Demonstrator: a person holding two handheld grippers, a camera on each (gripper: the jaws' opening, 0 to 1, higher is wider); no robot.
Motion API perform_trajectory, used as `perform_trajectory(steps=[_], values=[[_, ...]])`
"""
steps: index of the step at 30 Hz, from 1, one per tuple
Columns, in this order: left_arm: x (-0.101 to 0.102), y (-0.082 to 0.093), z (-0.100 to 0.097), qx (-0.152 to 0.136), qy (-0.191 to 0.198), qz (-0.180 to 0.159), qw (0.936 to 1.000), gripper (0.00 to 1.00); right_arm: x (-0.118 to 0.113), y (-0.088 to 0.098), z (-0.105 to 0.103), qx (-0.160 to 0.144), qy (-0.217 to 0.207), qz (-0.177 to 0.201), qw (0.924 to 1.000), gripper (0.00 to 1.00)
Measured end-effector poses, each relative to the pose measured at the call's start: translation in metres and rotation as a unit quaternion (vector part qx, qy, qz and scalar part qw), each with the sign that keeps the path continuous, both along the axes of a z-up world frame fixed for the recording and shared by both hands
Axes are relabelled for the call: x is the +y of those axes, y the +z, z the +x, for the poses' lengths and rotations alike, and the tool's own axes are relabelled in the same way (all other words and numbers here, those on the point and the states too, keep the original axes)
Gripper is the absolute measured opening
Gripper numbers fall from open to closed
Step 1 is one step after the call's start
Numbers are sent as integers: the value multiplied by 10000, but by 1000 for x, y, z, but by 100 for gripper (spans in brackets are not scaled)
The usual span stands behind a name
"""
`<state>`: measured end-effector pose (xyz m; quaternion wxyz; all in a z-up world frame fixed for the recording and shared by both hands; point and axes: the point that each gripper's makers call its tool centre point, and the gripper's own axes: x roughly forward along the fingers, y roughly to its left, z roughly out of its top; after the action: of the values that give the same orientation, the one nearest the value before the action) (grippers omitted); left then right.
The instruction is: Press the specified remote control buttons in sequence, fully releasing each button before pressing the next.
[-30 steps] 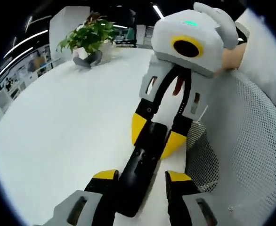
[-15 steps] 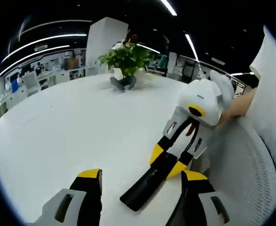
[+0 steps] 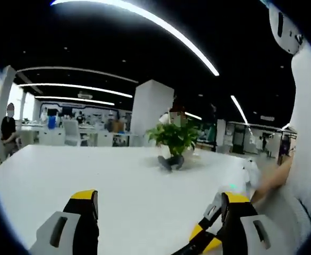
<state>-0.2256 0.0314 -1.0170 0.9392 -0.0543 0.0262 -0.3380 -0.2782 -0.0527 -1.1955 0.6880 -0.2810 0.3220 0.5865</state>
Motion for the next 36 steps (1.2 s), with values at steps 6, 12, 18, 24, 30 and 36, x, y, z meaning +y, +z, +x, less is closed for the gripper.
perform_trajectory(steps=[6,12,18,24,30,36], values=[[35,22,-7,-628,757,-139,9951,100,0,0,0,0,-27,0,10000,22],[61,11,-16,-511,1286,-35,9904,100,0,0,0,6,-42,1,10000,22],[79,-10,-22,-206,1672,15,9857,100,1,0,0,10,-65,3,10000,22],[86,-9,-20,-280,1855,242,9819,100,1,0,0,40,-109,11,9999,22],[89,-16,-20,-76,1868,260,9820,100,-1,1,3,62,-112,-83,9999,21],[92,-15,-21,-27,1876,84,9822,95,-5,2,15,181,-158,-113,9996,21]])
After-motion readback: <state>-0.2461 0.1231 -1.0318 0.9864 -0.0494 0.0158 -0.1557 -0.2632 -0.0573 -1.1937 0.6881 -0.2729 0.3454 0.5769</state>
